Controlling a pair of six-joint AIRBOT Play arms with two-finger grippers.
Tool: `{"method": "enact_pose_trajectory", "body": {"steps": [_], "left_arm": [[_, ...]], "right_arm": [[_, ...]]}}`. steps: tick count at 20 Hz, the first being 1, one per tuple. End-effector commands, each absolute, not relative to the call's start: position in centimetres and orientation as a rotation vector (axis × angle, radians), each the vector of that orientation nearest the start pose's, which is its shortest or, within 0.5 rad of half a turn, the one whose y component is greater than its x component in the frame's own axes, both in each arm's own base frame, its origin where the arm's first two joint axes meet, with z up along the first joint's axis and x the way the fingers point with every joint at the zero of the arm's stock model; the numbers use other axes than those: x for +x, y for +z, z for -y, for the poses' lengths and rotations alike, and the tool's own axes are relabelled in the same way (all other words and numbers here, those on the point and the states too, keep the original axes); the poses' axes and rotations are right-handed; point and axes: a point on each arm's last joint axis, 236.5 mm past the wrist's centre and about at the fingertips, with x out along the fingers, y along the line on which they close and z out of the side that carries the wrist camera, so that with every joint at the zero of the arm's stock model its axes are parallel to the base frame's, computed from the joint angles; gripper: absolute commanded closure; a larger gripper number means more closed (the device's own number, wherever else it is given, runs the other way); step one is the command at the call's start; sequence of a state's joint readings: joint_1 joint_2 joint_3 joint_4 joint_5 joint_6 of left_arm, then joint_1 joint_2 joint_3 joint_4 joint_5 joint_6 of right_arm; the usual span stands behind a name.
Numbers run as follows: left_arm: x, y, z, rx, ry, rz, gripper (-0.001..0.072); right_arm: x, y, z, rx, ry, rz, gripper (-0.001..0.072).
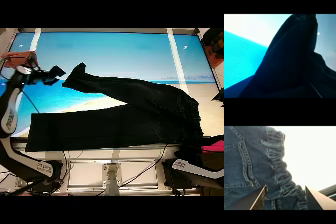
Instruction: Fold the clothes and pants, and hang the long-sleeved shirts on hangers.
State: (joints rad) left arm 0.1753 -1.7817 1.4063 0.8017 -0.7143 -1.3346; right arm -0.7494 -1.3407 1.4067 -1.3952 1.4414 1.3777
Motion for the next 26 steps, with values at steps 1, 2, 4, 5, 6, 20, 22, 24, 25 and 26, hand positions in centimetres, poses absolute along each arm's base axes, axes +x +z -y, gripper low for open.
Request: {"method": "enact_pose_trajectory", "body": {"steps": [1,2,4,5,6,20,22,24,25,26], "left_arm": [[57.2,-8.9,1.9,-0.676,-0.056,-0.926,0.012],[57.3,-9.3,1.8,-0.676,-0.051,-0.927,0.0131],[57.3,-9.8,1.7,-0.677,-0.045,-0.931,0.013],[57.3,-10.0,1.8,-0.678,-0.044,-0.934,0.013],[57.3,-10.1,1.8,-0.677,-0.043,-0.934,0.013],[60.4,-7.1,6.6,-0.659,-0.103,-0.814,0.0682],[61.6,-3.8,6.8,-0.594,-0.155,-0.751,0.0682],[62.6,1.2,6.6,-0.516,-0.198,-0.652,0.0683],[62.9,4.0,6.3,-0.442,-0.222,-0.596,0.0683],[62.9,7.1,6.1,-0.354,-0.249,-0.531,0.0683]], "right_arm": [[31.2,6.0,23.4,0.45,-0.376,-1.232,0.0172],[31.3,5.7,23.5,0.451,-0.376,-1.233,0.0173],[30.8,4.0,22.7,0.473,-0.329,-1.309,0.0171],[30.4,2.8,22.3,0.498,-0.31,-1.36,0.0171],[30.2,1.8,22.0,0.52,-0.295,-1.396,0.0171],[32.9,0.3,21.5,0.572,-0.228,-1.337,0.0172],[32.9,0.3,21.5,0.571,-0.228,-1.336,0.0172],[32.9,0.3,21.5,0.571,-0.228,-1.336,0.0172],[32.9,0.4,21.5,0.571,-0.228,-1.336,0.0172],[32.9,0.4,21.5,0.571,-0.228,-1.336,0.0172]]}}
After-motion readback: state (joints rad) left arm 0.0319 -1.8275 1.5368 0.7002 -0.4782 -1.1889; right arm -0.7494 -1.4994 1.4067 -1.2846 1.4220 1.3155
